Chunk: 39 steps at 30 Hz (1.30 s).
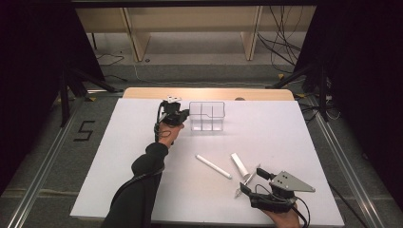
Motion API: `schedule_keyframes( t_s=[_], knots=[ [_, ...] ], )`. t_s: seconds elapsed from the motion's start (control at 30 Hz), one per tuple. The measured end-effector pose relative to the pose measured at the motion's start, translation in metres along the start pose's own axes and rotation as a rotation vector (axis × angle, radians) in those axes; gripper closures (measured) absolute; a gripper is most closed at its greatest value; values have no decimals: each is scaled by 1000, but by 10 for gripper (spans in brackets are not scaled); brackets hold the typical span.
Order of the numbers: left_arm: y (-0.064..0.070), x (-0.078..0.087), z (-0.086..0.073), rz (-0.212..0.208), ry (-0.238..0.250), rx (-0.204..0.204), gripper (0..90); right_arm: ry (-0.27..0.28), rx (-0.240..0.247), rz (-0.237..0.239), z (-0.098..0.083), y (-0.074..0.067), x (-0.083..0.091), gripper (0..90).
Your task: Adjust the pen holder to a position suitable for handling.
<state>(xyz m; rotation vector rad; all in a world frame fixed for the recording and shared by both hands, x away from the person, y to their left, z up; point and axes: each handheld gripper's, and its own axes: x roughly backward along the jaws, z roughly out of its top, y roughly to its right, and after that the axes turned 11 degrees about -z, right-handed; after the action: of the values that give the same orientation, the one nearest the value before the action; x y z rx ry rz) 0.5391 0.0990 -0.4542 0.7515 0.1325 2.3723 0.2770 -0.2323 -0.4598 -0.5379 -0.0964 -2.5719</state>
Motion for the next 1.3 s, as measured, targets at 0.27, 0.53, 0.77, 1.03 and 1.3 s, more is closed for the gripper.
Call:
schedule_keyframes(
  t_s=[0.27, 0.53, 0.77, 1.03, 1.3],
  knots=[
    [3, 9, 1, 27, 0, -29, 842, 0, 1, -1, 0, 0, 0, 212],
    [-2, 30, 3, 39, 15, 15, 635, 1, -4, -9, 0, 1, 0, 212],
    [5, 53, -4, 4, -32, 27, 439, 9, -24, -36, 1, 7, 3, 212],
    [28, 74, -17, -61, -45, 26, 302, 12, -34, -74, 1, 14, 5, 209],
    [55, 88, -23, -99, -40, -12, 260, 12, -52, -120, 0, 22, 8, 209]
  ],
)
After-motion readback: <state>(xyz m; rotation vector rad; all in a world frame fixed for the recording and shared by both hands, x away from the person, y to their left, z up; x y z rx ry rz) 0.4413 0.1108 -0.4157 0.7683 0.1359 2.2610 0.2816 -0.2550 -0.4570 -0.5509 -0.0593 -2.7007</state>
